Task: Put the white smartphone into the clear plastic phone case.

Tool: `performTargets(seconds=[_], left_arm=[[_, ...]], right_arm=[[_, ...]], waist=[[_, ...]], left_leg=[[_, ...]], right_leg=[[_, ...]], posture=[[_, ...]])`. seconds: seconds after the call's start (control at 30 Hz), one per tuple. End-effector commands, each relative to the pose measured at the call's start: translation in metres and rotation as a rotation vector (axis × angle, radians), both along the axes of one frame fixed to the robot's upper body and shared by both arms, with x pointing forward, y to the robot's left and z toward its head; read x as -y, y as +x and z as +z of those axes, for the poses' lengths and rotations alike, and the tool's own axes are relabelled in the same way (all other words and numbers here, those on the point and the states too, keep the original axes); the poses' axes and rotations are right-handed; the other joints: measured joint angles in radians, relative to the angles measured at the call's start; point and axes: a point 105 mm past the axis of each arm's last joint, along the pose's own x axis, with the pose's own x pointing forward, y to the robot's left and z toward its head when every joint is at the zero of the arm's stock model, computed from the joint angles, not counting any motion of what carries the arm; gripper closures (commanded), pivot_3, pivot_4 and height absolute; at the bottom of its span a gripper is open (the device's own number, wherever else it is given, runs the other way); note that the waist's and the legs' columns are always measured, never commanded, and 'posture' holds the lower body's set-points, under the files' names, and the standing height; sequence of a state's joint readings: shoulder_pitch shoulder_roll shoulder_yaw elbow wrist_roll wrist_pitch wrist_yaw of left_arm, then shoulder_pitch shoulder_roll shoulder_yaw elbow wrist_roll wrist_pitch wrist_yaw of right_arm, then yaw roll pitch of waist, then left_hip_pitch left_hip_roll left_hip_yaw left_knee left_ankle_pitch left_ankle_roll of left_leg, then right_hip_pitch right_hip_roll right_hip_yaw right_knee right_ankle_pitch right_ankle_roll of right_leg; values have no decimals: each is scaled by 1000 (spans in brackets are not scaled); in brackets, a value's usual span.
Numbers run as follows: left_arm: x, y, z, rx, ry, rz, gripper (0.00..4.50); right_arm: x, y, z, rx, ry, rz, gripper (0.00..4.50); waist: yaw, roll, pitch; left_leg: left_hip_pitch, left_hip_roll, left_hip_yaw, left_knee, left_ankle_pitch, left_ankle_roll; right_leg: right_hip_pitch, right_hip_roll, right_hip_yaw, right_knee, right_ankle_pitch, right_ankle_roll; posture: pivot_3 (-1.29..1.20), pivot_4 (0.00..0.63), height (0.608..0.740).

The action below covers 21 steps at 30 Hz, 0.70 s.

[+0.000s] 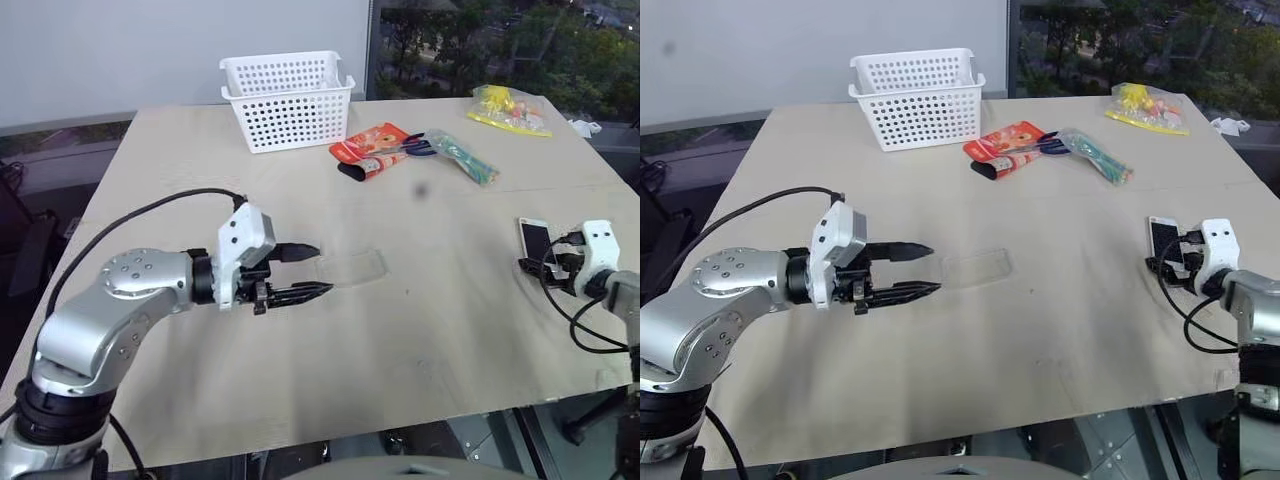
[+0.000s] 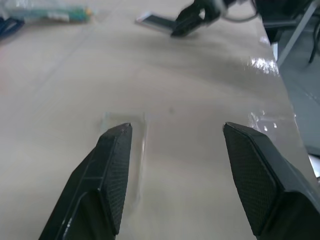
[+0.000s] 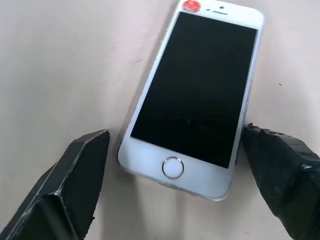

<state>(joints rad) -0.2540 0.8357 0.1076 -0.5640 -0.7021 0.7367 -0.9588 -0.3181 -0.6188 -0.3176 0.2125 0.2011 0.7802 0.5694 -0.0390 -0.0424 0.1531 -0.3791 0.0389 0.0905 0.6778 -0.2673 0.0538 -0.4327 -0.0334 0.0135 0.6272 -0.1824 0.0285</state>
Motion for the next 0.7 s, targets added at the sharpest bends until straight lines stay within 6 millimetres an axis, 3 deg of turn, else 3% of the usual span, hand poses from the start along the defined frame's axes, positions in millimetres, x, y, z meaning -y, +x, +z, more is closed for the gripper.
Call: performTargets(seconds=[0.03,0.13,0.23,0.3,0.33,0.57,0.63,0.7], left_arm=[[6,-1,11,42,-38,-24,1567],[6,-1,11,42,-39,-23,1567],[5,0,10,47,-31,-16,1508],[5,1,11,52,-31,-10,1508],[5,1,11,54,-31,-7,1508],[2,2,10,55,-23,9,1508],[1,2,10,55,-23,12,1508],[0,3,10,56,-24,17,1508]], right_arm=[[-10,-10,-28,-100,-18,-23,0],[-8,-10,-29,-97,-20,-55,0],[-9,-8,-29,-99,-1,-62,674],[-10,-7,-28,-100,-1,-61,1474],[-9,-7,-28,-101,-5,-62,1626],[-3,-1,-24,-75,-35,-70,1639],[-6,7,-10,16,-64,-13,1639],[-25,14,11,134,-111,177,1639]], waist=[[-3,-1,-1],[-5,-2,-1],[-5,-4,-3],[-4,-5,-3],[-4,-5,-3],[-4,-8,-5],[-4,-9,-6],[-5,-7,-4]], left_leg=[[0,0,0,-1,1,2],[2,0,0,-5,1,2],[3,0,0,-5,1,2],[3,0,0,-4,1,2],[3,0,0,-4,1,2],[2,-1,5,-3,-1,-2],[1,-1,5,-3,-1,-2],[1,-1,6,-3,-1,-2]], right_leg=[[0,0,0,0,0,0],[0,1,1,0,0,0],[0,2,1,0,0,0],[0,1,2,-1,0,0],[0,1,2,-1,0,0],[0,-3,2,-6,0,0],[0,-4,2,-6,0,0],[-1,-4,2,-6,0,0]], posture=[[0,150,740],[0,150,740],[0,150,740],[0,150,740],[0,150,740],[0,150,740],[0,150,740],[0,150,740]])
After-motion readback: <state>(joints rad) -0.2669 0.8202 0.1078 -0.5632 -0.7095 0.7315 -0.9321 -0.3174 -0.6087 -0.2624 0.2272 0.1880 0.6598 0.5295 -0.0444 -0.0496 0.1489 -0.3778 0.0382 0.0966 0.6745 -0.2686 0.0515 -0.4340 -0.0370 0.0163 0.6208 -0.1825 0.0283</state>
